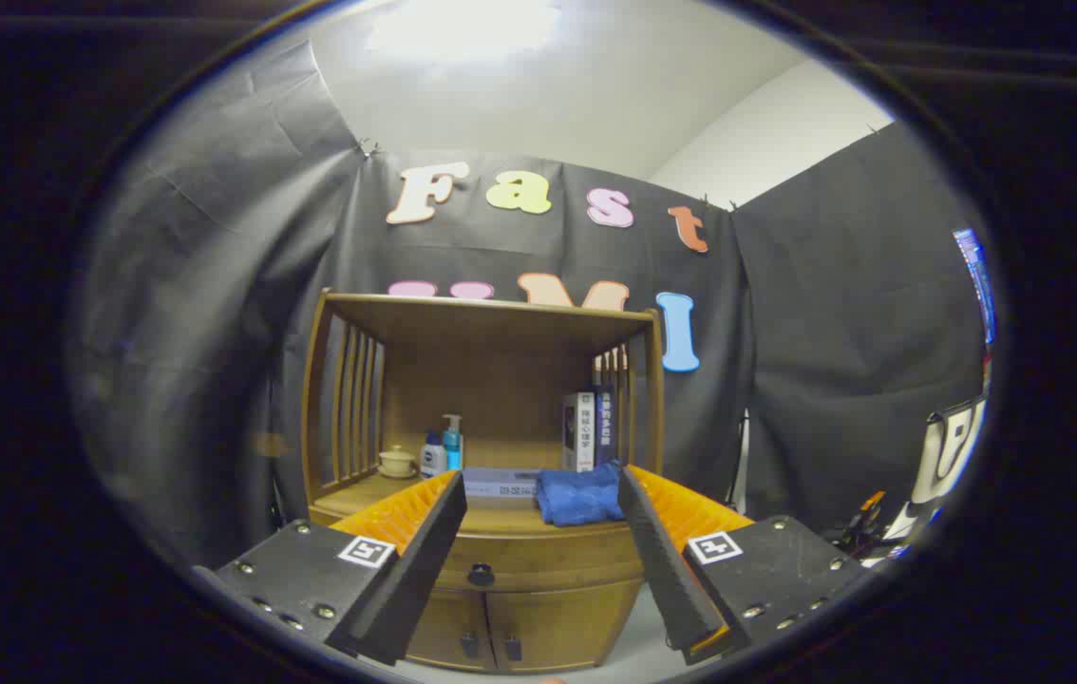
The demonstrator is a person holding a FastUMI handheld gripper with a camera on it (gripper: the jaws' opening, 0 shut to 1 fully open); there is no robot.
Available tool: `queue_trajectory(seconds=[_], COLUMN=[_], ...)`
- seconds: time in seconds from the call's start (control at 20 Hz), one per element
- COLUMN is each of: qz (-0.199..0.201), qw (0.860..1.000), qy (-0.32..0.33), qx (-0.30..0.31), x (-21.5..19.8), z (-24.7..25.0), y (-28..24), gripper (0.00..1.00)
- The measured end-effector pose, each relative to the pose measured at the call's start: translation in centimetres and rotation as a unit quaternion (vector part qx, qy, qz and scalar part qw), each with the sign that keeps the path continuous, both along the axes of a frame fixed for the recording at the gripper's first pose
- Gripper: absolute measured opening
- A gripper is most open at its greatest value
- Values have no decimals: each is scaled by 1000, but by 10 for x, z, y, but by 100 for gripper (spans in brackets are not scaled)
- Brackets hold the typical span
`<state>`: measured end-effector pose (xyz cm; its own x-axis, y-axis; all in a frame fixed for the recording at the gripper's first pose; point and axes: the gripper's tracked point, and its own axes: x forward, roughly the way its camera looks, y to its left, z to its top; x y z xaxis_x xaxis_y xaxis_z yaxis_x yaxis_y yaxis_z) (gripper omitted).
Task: Pull open the drawer, take out the items inside it, and place them on the countertop above the cabinet.
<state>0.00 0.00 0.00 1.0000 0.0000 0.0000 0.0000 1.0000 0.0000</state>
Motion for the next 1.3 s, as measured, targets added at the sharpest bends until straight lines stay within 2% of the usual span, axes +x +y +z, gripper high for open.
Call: queue_trajectory(seconds=[0.4, 1.05, 1.3], qz=[2, 11, 14], qw=[1000, 1000, 999], qy=[22, 22, 27], qx=[-4, 13, 16], x=[-7, -4, 10], z=[-5, -7, -17], y=[2, 3, 8], gripper=[96, 96, 96])
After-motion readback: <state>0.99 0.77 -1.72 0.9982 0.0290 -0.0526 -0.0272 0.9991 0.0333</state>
